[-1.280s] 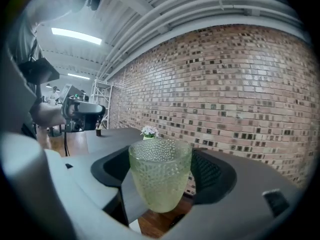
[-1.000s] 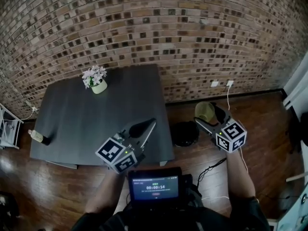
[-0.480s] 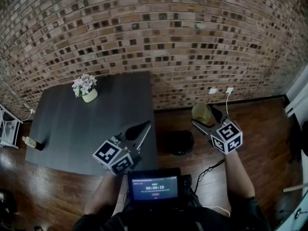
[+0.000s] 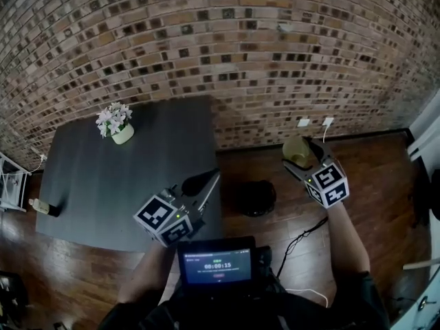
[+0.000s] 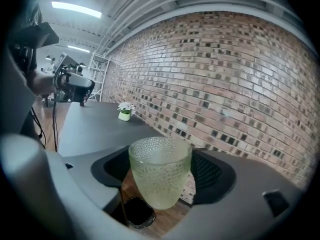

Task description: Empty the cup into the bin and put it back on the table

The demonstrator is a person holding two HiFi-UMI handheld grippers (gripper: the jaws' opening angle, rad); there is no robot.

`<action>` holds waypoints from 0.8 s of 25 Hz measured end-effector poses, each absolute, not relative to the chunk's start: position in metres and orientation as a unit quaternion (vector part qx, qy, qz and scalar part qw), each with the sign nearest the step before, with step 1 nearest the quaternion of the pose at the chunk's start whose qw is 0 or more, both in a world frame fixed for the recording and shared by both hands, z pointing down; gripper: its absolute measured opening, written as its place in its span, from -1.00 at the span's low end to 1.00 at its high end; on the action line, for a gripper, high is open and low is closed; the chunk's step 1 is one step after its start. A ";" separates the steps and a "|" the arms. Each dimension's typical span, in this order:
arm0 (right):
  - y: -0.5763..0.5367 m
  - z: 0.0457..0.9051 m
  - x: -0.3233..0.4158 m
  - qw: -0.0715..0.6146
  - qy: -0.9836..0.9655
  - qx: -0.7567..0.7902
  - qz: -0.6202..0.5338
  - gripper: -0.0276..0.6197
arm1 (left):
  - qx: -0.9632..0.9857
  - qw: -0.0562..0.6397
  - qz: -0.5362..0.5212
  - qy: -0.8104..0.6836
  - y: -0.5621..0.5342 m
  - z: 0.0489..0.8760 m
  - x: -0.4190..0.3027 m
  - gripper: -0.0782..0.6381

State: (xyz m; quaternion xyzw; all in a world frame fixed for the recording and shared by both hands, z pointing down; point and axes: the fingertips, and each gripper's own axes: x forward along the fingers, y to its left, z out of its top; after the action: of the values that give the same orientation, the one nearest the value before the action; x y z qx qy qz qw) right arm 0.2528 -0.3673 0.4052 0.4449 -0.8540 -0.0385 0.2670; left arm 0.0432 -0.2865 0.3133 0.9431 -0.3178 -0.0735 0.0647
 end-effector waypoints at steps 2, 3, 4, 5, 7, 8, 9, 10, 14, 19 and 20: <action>-0.372 0.408 0.257 0.276 -0.847 0.453 -0.039 0.26 | 0.944 0.064 -0.078 -0.315 -0.290 0.311 0.041 -0.81; -0.376 0.408 0.259 0.281 -0.843 0.457 -0.042 0.26 | 0.944 0.064 -0.081 -0.314 -0.293 0.310 0.039 -0.81; -0.380 0.409 0.262 0.288 -0.838 0.461 -0.047 0.26 | 0.944 0.062 -0.082 -0.312 -0.295 0.308 0.038 -0.81; -0.383 0.410 0.264 0.296 -0.833 0.465 -0.053 0.26 | 0.945 0.062 -0.081 -0.310 -0.297 0.309 0.036 -0.81; -0.387 0.412 0.267 0.313 -0.821 0.472 -0.066 0.26 | 0.947 0.069 -0.075 -0.306 -0.298 0.313 0.032 -0.81; -0.389 0.412 0.268 0.321 -0.816 0.475 -0.072 0.26 | 0.947 0.073 -0.074 -0.305 -0.299 0.314 0.030 -0.81; -0.391 0.412 0.270 0.329 -0.812 0.476 -0.076 0.26 | 0.947 0.075 -0.075 -0.305 -0.301 0.314 0.028 -0.81; -0.393 0.413 0.271 0.337 -0.808 0.478 -0.079 0.26 | 0.946 0.073 -0.076 -0.305 -0.302 0.314 0.027 -0.81; -0.398 0.416 0.280 0.364 -0.790 0.486 -0.091 0.26 | 0.948 0.076 -0.075 -0.301 -0.304 0.318 0.021 -0.81; -0.405 0.413 0.292 0.411 -0.751 0.499 -0.134 0.26 | 0.943 0.073 -0.092 -0.311 -0.310 0.313 0.011 -0.81; -0.407 0.413 0.294 0.422 -0.743 0.499 -0.144 0.26 | 0.944 0.076 -0.090 -0.310 -0.309 0.314 0.009 -0.81</action>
State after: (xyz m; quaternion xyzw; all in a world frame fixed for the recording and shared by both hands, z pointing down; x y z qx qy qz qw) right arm 0.2938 -0.4065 0.4127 0.4994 -0.7429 -0.1438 0.4219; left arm 0.0094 -0.3093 0.3144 0.9436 -0.3096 -0.0895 0.0763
